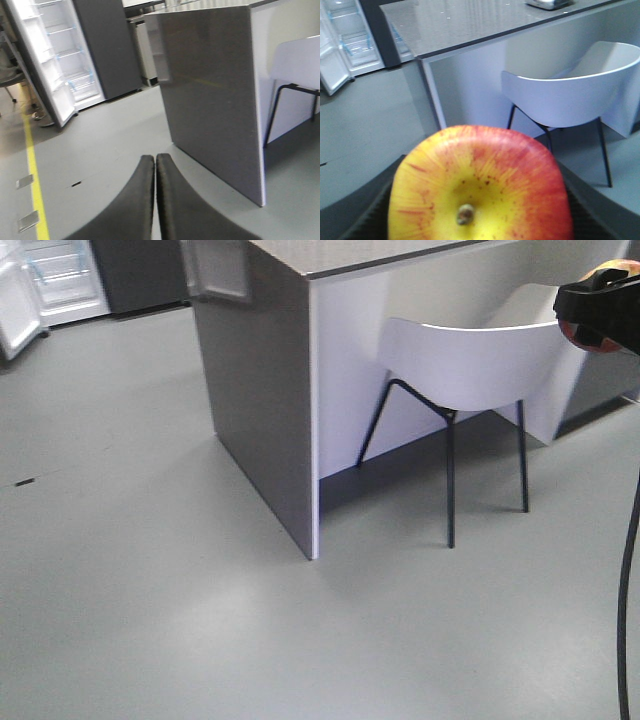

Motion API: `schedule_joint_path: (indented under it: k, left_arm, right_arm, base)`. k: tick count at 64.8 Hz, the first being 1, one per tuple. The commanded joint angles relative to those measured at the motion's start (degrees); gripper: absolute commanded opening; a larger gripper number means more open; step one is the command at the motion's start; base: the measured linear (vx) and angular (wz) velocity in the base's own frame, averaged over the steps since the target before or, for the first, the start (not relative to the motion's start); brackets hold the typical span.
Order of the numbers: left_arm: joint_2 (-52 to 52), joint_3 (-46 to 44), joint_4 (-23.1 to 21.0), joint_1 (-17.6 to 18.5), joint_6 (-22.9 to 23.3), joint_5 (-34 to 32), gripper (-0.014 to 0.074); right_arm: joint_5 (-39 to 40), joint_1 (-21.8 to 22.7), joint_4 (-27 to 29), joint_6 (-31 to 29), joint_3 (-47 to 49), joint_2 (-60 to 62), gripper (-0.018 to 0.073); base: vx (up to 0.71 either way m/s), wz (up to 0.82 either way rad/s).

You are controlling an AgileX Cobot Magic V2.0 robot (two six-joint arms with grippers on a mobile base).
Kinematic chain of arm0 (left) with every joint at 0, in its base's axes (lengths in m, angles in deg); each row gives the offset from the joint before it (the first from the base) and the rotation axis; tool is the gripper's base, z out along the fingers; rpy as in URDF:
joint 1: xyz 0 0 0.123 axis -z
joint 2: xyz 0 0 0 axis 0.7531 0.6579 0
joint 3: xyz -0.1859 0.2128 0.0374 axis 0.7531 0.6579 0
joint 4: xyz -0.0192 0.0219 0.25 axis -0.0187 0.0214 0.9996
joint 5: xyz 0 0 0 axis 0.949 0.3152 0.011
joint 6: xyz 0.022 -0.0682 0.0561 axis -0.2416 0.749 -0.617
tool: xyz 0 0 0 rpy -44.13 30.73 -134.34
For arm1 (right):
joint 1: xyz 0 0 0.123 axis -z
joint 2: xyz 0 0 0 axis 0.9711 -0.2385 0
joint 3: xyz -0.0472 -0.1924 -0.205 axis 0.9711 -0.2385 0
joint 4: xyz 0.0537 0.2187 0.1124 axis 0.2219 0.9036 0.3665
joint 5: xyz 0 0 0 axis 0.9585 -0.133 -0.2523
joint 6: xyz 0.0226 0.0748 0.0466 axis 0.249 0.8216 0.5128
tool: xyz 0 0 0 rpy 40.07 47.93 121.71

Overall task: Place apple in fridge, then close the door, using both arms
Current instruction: 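Drive the base away from the counter holding the apple, then drive toward the open refrigerator with the apple held up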

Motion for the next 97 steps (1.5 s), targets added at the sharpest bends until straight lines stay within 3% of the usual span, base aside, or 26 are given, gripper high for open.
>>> schedule_joint_path:
  k: [1,97]
  left_arm:
    - [-0.9,1.4,-0.6,0.3,0.2,-4.6,-0.0006]
    - [-0.9,1.4,-0.6,0.3,0.2,-4.6,-0.0006]
  right_arm:
    - [4.4,0.3,0.4,-0.3,1.6,1.7,0.0152]
    - [4.4,0.3,0.4,-0.3,1.6,1.7,0.0152]
  base:
    - [0.01,0.37]
    - [0.04,0.30]
